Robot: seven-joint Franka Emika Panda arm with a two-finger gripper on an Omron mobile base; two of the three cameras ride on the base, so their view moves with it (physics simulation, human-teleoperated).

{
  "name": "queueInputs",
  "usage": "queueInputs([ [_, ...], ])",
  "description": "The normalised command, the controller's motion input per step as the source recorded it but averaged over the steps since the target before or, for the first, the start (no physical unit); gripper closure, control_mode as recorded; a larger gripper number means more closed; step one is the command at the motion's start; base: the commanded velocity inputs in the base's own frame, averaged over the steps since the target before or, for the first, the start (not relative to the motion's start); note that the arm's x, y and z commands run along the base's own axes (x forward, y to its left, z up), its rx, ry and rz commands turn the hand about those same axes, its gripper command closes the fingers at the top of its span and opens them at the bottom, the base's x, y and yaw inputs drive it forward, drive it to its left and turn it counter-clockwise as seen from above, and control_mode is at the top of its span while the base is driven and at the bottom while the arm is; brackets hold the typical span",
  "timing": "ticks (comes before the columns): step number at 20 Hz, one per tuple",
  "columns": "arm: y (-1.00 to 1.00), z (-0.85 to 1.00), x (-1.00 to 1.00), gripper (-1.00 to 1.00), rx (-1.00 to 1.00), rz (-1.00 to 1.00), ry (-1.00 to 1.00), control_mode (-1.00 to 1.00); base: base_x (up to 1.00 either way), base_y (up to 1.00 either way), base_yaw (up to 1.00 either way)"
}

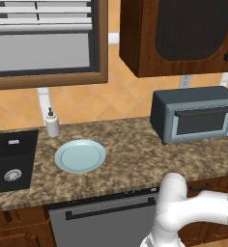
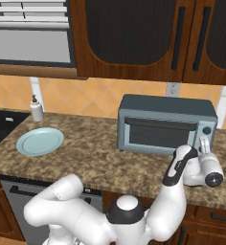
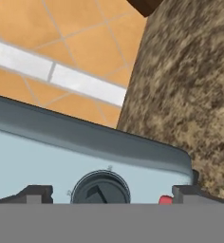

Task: Pick up the kebab skewer and baguette bread, and place them inside the toaster oven. Close the toaster oven door and start by setting the timer.

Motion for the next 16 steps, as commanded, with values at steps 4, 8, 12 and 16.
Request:
queueInputs([
  [4,0.00,0.07,0.03,-1.00,0.03,0.00,-0.09,-1.00,0.00,0.00,0.00],
  [8,0.00,0.01,0.00,-1.00,0.01,0.00,-0.11,-1.00,0.00,0.00,0.00],
  [12,0.00,0.00,0.00,-1.00,0.00,0.00,-0.07,-1.00,0.00,0.00,0.00],
  [16,0.00,0.00,0.00,-1.00,0.00,0.00,-0.03,-1.00,0.00,0.00,0.00],
])
